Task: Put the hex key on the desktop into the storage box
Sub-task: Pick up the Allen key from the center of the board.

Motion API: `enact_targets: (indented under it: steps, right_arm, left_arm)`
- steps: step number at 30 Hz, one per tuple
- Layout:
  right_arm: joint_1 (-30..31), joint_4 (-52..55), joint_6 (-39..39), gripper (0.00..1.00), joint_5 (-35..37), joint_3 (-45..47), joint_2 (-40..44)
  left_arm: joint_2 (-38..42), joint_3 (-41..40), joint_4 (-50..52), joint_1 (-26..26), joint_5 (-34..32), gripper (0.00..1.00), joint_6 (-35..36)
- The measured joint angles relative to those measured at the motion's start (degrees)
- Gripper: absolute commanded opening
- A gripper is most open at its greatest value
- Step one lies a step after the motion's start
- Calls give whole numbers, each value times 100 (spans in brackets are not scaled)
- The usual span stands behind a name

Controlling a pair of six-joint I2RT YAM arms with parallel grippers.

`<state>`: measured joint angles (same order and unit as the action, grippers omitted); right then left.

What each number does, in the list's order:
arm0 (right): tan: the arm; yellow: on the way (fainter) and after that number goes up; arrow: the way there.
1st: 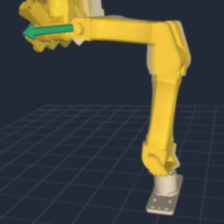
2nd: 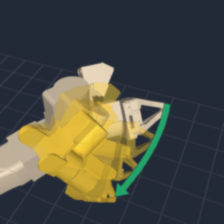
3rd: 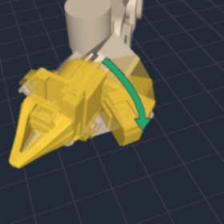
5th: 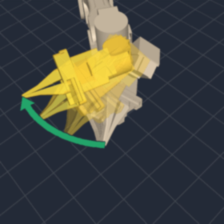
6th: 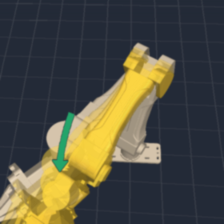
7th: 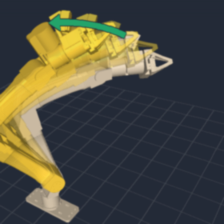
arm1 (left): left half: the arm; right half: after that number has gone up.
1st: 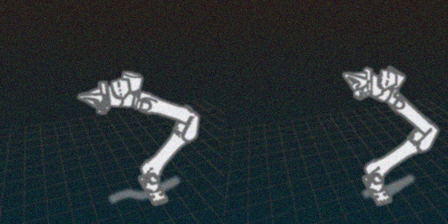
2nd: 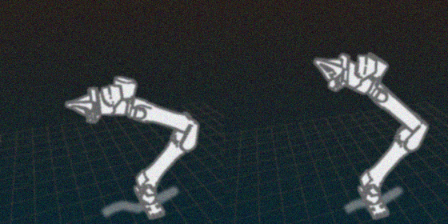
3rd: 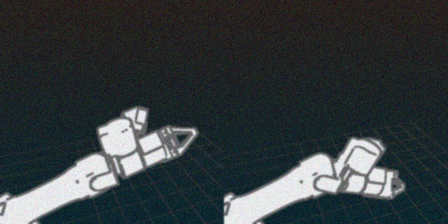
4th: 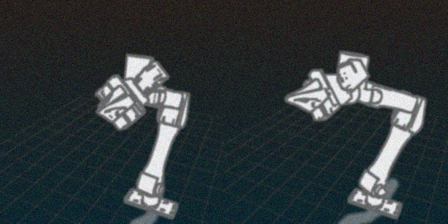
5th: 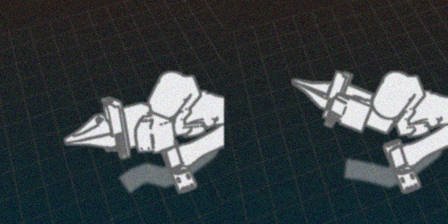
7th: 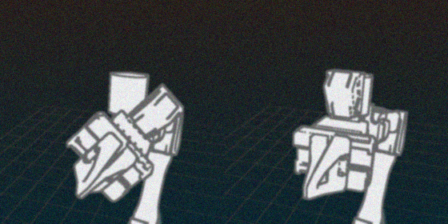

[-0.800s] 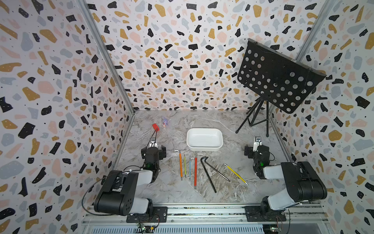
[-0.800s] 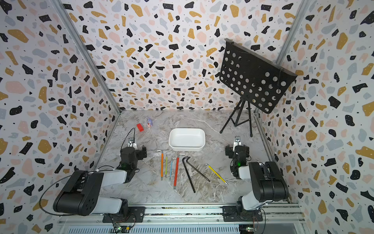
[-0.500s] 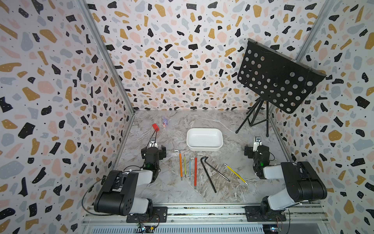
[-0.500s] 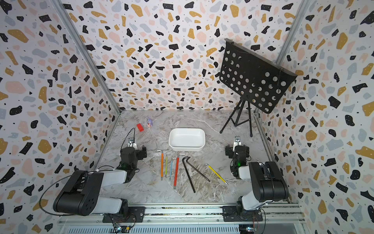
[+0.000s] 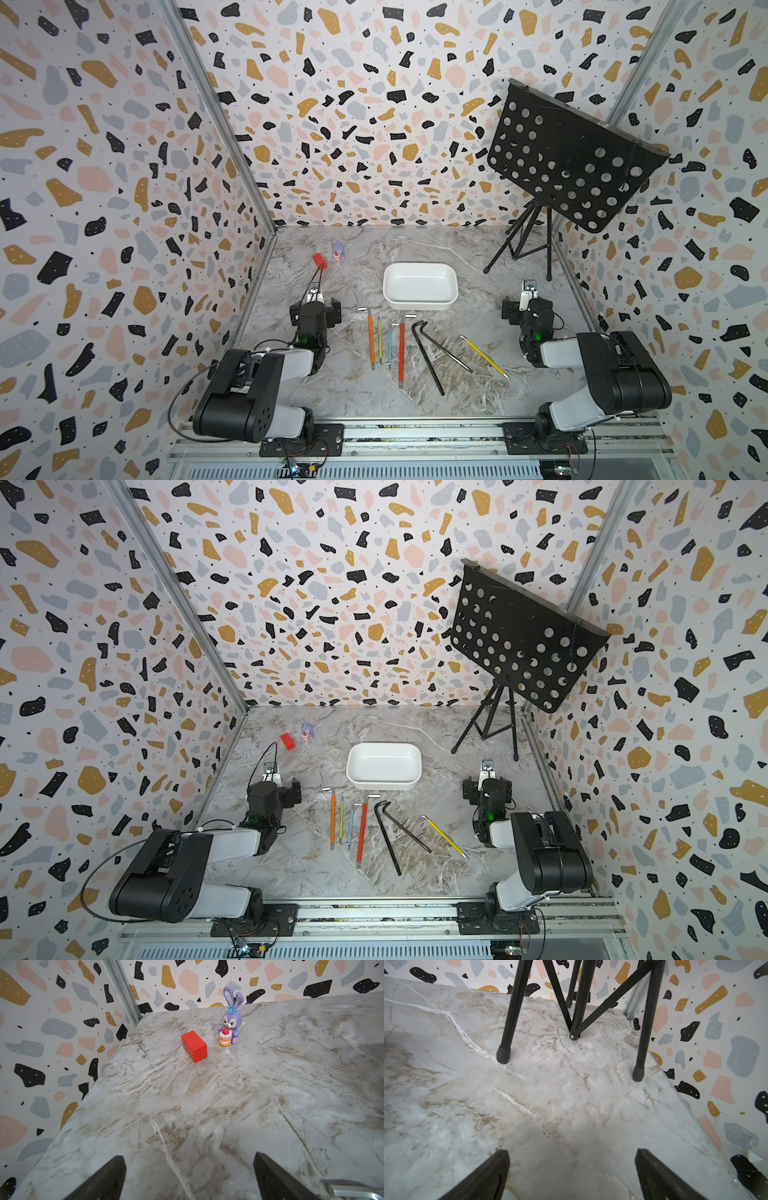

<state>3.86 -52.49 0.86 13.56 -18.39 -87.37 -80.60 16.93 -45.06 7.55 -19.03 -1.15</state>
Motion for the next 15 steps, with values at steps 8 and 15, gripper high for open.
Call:
enact_targets:
  steps: [8,15]
  right_arm:
    - [2,444,0,100,44,-61,223]
    - [17,2680,-358,100,444,-1491,1311]
  left_arm:
    - [485,378,1115,70,-352,100,-105]
    - [1480,2107,3320,160,-1141,100,-1513]
